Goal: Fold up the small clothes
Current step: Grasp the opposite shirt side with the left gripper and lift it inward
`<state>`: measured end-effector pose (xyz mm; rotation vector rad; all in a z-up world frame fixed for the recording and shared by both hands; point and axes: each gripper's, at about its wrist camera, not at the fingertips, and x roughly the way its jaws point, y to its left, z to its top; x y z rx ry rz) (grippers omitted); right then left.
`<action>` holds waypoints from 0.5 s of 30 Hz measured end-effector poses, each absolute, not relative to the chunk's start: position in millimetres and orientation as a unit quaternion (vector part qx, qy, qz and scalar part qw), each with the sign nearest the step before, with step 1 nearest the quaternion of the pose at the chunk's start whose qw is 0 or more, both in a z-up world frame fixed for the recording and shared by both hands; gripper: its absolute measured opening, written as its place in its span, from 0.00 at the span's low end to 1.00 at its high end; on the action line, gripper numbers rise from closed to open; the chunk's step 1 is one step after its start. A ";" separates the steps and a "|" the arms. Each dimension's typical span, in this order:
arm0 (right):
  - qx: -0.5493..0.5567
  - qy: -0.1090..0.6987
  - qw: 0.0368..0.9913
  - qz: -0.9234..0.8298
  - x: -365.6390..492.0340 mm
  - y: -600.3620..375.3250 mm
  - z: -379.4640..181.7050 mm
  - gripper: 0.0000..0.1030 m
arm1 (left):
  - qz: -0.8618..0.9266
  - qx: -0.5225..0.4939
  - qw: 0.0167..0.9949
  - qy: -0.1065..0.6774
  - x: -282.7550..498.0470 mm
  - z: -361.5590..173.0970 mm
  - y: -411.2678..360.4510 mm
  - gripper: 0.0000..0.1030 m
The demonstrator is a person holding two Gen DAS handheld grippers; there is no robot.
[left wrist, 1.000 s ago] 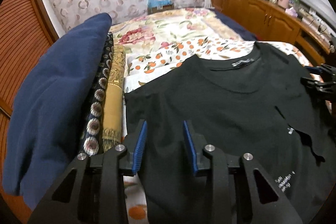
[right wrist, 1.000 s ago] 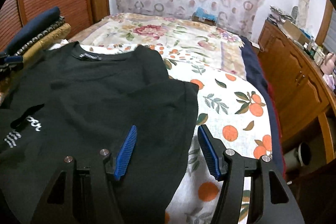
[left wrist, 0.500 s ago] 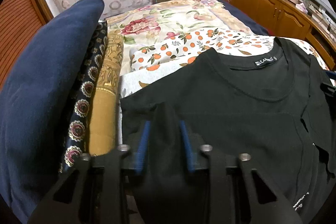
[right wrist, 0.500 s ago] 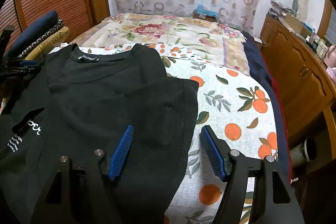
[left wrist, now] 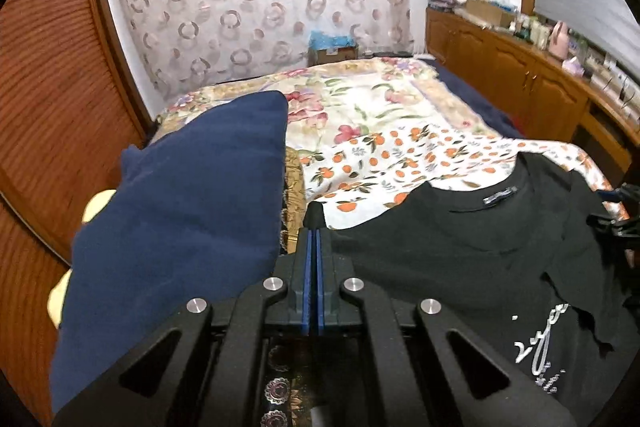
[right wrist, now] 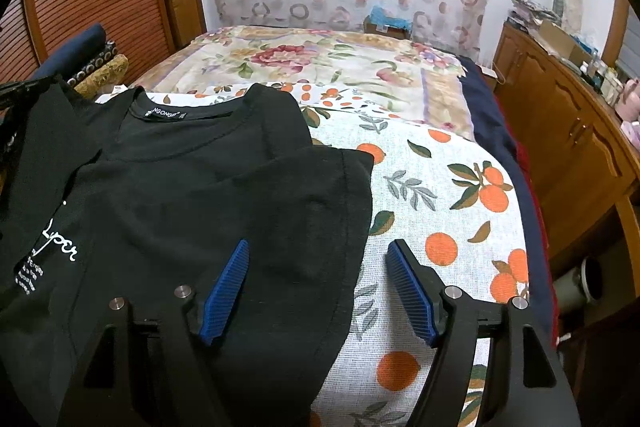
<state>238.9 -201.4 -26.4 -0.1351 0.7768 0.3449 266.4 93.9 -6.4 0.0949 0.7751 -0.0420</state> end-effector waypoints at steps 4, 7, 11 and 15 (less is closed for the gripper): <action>-0.049 0.373 0.911 0.169 243.9 -213.1 -23.1 0.71 | -0.049 0.032 0.927 0.371 254.3 -7.0 88.4 0.03; -0.045 0.385 0.907 0.167 254.7 -217.8 -27.0 0.71 | -0.060 0.028 0.928 0.368 248.2 -10.8 80.2 0.03; -0.055 0.387 0.903 0.178 264.0 -212.5 -25.4 0.71 | -0.074 0.023 0.928 0.364 237.3 -11.6 75.3 0.03; -0.072 0.385 0.901 0.187 274.1 -202.7 -25.6 0.58 | -0.098 0.009 0.930 0.353 222.4 -7.9 71.3 0.03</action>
